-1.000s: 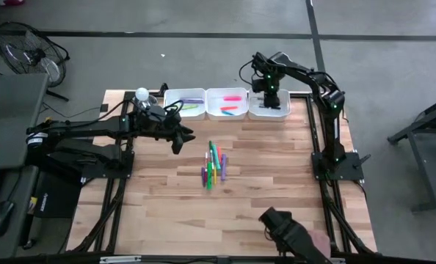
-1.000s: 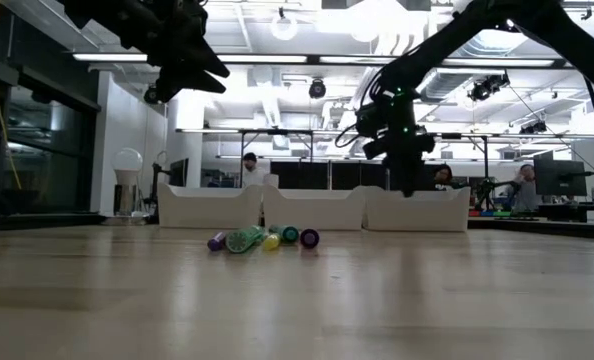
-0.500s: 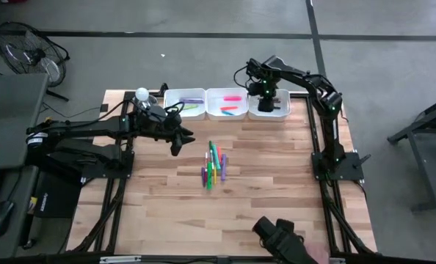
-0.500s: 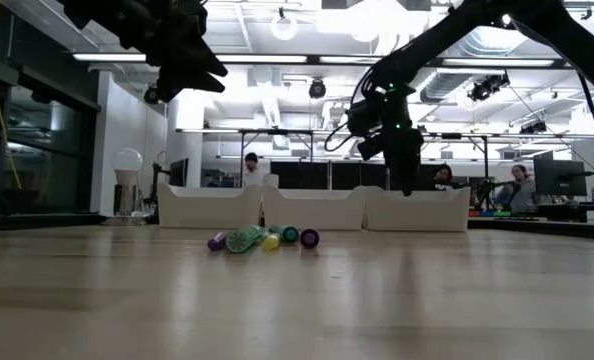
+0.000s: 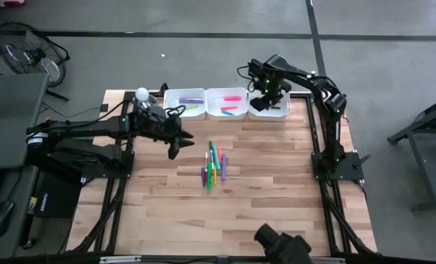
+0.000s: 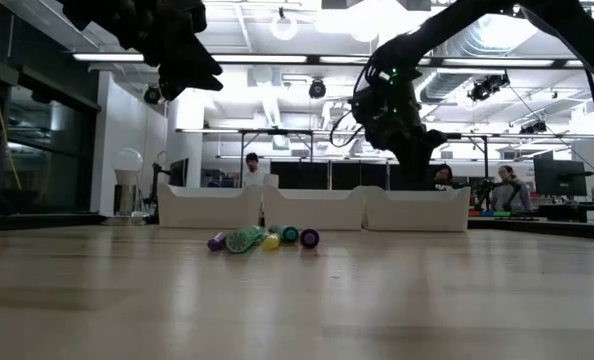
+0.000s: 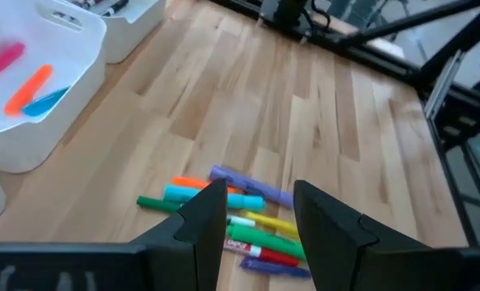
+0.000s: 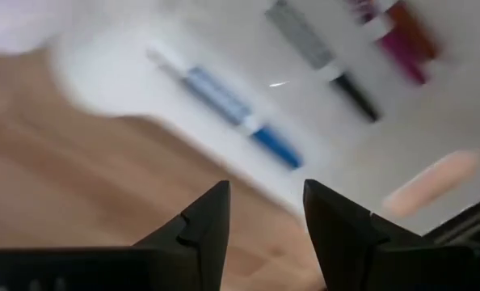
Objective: Pick & Place Markers
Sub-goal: Put the violet highlighter pen into the left white bin
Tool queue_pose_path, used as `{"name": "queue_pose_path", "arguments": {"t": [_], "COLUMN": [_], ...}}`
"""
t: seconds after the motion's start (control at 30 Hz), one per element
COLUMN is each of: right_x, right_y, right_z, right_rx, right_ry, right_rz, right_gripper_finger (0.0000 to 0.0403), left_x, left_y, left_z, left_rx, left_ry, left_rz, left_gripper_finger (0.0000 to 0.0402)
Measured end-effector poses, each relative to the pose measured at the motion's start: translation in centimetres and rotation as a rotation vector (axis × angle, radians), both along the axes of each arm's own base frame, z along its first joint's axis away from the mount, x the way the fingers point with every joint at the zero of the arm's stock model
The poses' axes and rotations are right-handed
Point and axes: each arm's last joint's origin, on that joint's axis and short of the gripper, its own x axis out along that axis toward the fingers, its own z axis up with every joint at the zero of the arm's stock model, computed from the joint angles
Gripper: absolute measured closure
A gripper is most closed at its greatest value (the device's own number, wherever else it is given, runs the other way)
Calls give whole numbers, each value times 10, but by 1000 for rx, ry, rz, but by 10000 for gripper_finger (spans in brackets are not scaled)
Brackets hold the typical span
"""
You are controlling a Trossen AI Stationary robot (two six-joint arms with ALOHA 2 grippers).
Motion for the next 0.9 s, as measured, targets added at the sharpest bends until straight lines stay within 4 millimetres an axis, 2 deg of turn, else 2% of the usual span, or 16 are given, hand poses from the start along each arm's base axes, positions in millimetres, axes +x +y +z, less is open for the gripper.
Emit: {"name": "queue_pose_path", "arguments": {"t": [0.13, 0.3, 0.53, 0.67, 0.77, 0.9], "right_x": [8, 30, 69, 93, 108, 118], "right_y": [14, 46, 105, 143, 169, 198], "right_z": [2, 3, 2, 1, 0, -1], "right_rx": [87, 85, 38, 19, -57, -204], "right_ry": [-29, 29, 43, -22, -61, -64], "right_rz": [-17, 32, 51, 75, 15, -91], "right_gripper_finger": [253, 252, 252, 252, 252, 251], "left_x": [-3, -7, -9, -10, -11, -12], "left_y": [-1, -2, -2, -3, -3, -4], "left_z": [-5, -11, -14, -15, -16, -18], "left_rx": [8, 10, 20, 32, 33, 20], "left_ry": [54, 128, 165, 179, 199, 224], "left_rz": [-32, -45, -57, -68, -73, -80], "left_gripper_finger": [259, 259, 259, 259, 259, 259]}}
